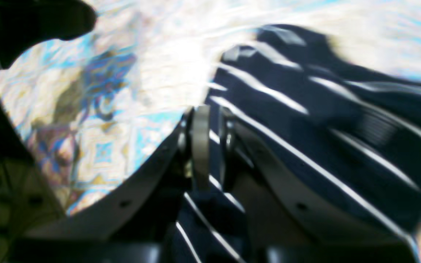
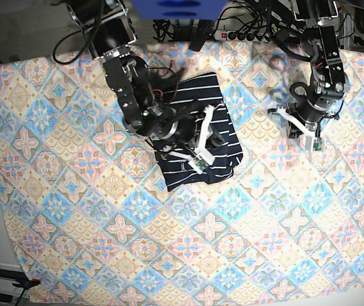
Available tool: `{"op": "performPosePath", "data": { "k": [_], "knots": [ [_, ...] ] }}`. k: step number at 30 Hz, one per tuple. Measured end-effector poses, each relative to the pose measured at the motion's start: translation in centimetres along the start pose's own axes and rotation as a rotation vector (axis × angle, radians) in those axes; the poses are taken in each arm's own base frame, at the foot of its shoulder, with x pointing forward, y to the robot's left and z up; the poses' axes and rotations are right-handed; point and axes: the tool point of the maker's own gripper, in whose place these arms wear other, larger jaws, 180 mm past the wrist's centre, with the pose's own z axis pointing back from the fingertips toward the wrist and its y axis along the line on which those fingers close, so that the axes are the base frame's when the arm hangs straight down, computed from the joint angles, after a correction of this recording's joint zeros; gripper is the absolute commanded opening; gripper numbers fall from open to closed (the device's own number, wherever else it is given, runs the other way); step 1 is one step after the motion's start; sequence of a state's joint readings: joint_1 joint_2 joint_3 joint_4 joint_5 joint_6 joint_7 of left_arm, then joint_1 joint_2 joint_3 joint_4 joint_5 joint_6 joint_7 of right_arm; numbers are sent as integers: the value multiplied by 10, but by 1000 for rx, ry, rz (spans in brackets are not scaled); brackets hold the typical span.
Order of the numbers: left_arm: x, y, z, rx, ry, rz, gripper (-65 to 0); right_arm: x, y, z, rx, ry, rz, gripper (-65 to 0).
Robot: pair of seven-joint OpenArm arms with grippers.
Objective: Fold the T-shirt properly
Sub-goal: 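Release the left gripper and lift it away from the bundle, then drag the folded bundle with the right gripper away from the arms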
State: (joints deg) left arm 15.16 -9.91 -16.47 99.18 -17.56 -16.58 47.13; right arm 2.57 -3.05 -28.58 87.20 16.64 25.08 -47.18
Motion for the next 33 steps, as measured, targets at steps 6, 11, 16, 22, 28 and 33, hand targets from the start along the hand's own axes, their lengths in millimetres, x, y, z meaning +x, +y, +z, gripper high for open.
{"op": "performPosePath", "data": {
  "k": [6,11,16,22,28,33],
  "knots": [
    [-9,13,6,40,-2,64,-644,-23,31,-38,107,115,37,-604],
    [-12,10,14,38,2,61,-644,-73,26,-52,108,194,-52,-604],
    [-9,9,17,40,18,48,-644,-88,24,-59,108,198,-104,-604],
    [-6,8,18,37,11,43,-644,-88,-4,-55,51,223,-9,-604],
    [-7,7,18,36,11,44,-644,-90,-68,-31,-89,184,-58,-604],
    [-6,7,18,35,11,44,-644,-93,-121,-1,-197,161,-87,-604]
  ]
}}
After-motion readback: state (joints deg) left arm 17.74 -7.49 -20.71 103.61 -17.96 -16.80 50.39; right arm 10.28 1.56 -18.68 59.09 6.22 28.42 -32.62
